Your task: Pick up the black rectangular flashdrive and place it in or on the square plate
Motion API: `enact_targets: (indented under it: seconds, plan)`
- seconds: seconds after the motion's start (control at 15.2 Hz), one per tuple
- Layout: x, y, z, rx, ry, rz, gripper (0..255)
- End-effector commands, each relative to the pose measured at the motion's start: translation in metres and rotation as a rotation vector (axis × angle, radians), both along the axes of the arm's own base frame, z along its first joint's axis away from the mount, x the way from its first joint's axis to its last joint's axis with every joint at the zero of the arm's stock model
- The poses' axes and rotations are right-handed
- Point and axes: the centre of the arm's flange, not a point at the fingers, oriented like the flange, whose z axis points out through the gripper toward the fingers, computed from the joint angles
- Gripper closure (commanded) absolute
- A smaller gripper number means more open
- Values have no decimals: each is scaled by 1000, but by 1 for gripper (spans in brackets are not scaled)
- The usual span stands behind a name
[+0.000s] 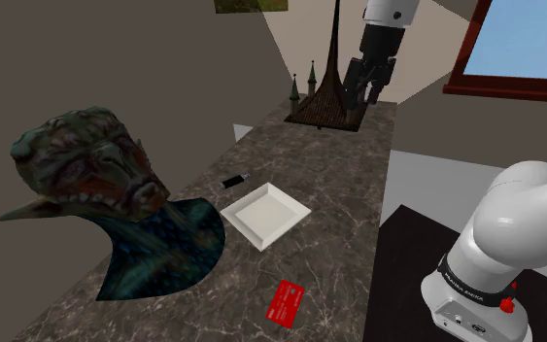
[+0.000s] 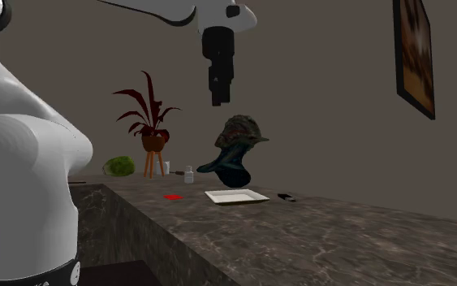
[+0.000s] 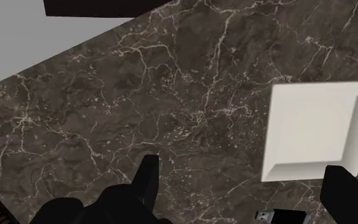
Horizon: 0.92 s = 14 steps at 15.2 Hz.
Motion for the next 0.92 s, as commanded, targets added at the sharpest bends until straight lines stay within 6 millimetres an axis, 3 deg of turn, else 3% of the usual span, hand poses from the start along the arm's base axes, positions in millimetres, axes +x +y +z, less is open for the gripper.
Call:
enact_targets:
  seconds: [0.0, 0.4, 0.86]
  plan:
    - [0, 0, 0, 0, 0, 0, 0]
    - [73, 9, -38, -42, -4, 250, 0]
    - [154, 39, -82, -91, -8, 542, 0]
